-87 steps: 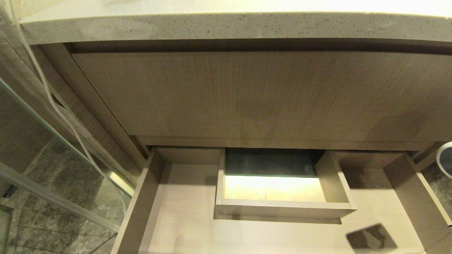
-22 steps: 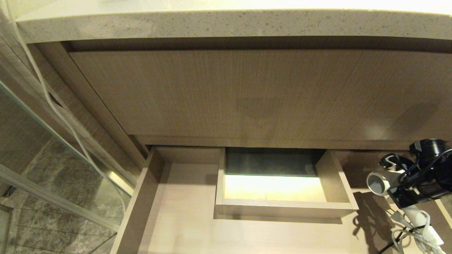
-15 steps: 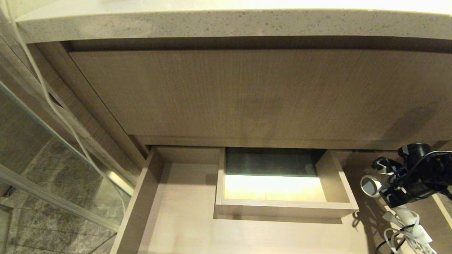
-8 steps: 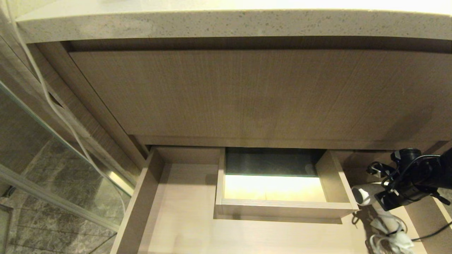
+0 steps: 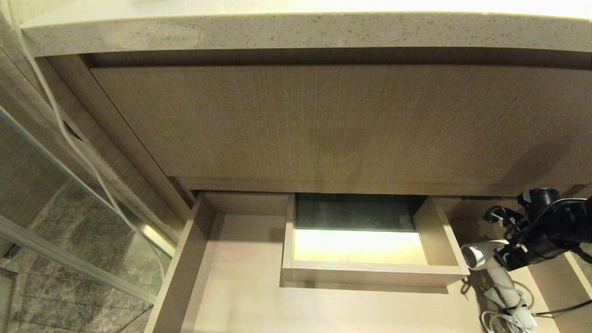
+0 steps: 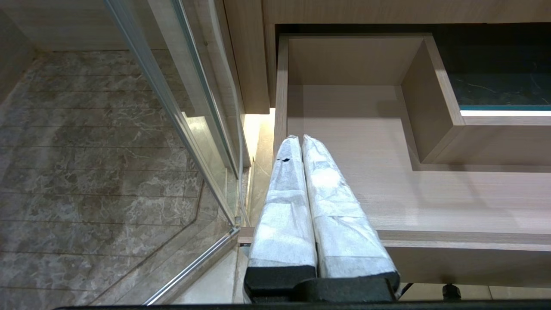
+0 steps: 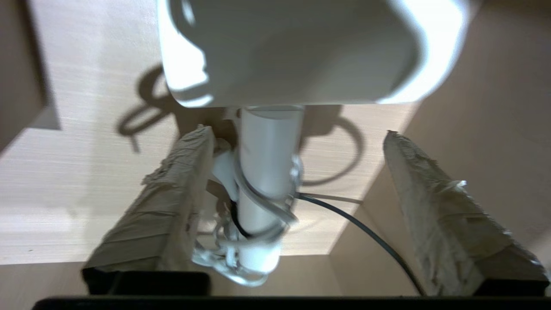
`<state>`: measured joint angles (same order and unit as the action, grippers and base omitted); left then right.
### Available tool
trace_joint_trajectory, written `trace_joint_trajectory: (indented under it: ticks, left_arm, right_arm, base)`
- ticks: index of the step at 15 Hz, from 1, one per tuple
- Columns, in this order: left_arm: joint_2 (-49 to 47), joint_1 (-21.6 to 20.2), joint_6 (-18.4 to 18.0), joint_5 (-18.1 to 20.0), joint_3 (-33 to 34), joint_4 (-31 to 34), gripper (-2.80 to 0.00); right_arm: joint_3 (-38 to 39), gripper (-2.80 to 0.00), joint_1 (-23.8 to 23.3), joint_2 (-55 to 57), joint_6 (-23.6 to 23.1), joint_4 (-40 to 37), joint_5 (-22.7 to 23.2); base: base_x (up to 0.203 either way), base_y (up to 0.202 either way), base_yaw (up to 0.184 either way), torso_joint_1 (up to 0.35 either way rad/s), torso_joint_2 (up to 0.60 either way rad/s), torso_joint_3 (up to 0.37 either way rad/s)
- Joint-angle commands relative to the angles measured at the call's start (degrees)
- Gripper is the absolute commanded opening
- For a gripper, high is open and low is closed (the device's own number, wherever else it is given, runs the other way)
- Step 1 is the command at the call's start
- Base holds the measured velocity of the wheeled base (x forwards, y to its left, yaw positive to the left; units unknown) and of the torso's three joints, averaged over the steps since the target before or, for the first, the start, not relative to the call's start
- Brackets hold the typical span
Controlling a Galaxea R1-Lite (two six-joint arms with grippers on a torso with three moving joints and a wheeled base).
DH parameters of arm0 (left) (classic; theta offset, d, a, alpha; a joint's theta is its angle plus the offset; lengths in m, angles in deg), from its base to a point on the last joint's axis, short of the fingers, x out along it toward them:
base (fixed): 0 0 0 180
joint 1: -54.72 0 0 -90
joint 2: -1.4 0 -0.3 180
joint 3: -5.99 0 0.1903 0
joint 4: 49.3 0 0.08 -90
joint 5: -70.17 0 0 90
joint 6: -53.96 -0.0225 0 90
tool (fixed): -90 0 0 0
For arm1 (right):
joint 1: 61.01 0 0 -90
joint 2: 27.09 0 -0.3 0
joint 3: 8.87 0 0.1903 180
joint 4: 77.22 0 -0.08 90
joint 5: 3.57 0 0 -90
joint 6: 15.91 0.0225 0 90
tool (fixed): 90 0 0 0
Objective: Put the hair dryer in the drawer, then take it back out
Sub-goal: Put it into the drawer, then close the drawer
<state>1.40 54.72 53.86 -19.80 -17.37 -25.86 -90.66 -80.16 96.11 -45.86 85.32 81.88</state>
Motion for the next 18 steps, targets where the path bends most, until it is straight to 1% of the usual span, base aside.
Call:
trace_joint_trajectory:
  ticks: [1,3,5,6,8,9,11,12,14,15,16,18]
  left_arm:
    - [0.0,0.0,0.0,0.0,0.0,-0.1,-2.80]
    - [0.0,0.0,0.0,0.0,0.0,0.0,-2.80]
    - [0.0,0.0,0.0,0.0,0.0,-0.1,-2.80]
    - [0.0,0.0,0.0,0.0,0.0,0.0,-2.80]
    - [0.0,0.0,0.0,0.0,0.0,0.0,-2.80]
    - [0.0,0.0,0.0,0.0,0.0,0.0,-2.80]
    - [0.0,0.0,0.0,0.0,0.0,0.0,-2.80]
    - [0.0,0.0,0.0,0.0,0.0,0.0,-2.80]
    - [0.0,0.0,0.0,0.0,0.0,0.0,-2.80]
    - [0.0,0.0,0.0,0.0,0.0,0.0,-2.80]
    - [0.0,0.0,0.0,0.0,0.0,0.0,-2.80]
    - [0.0,0.0,0.0,0.0,0.0,0.0,-2.80]
  right_arm:
    - [0.8,-2.80,0.0,-8.3,-0.5,0.1,0.0]
    - [1.1,-2.80,0.0,-14.3,-1.5,-0.2,-0.3]
    - [2.6,-2.80,0.0,-22.9,-2.1,-1.4,-2.1]
    - [3.5,-2.80,0.0,-27.3,-2.4,-2.6,-3.3]
    - [5.8,-2.80,-0.1,-37.1,-3.2,-7.4,-5.6]
    - [7.5,-2.80,-0.2,-41.5,-3.5,-10.4,-7.4]
    - [13.7,-2.80,-0.7,-50.1,-3.9,-16.5,-12.4]
    - [17.4,-2.80,-1.4,-53.5,-3.9,-19.1,-14.7]
    - [24.8,-2.80,-4.4,-58.7,-3.8,-24.0,-21.3]
    - [28.0,-2.80,-6.3,-59.3,-3.2,-24.8,-24.6]
    - [31.1,-2.80,-8.4,-58.9,-0.9,-25.3,-27.4]
    - [33.0,-2.80,-9.9,-54.4,6.4,-27.1,-29.3]
  base:
    - [0.000,0.000,0.000,0.000,0.00,0.000]
    - [0.000,0.000,0.000,0.000,0.00,0.000]
    - [0.000,0.000,0.000,0.000,0.00,0.000]
    - [0.000,0.000,0.000,0.000,0.00,0.000]
    - [0.000,0.000,0.000,0.000,0.00,0.000]
    - [0.000,0.000,0.000,0.000,0.00,0.000]
    - [0.000,0.000,0.000,0.000,0.00,0.000]
    - [0.000,0.000,0.000,0.000,0.00,0.000]
    - [0.000,0.000,0.000,0.000,0.00,0.000]
    - [0.000,0.000,0.000,0.000,0.00,0.000]
    - [0.000,0.000,0.000,0.000,0.00,0.000]
    - [0.000,0.000,0.000,0.000,0.00,0.000]
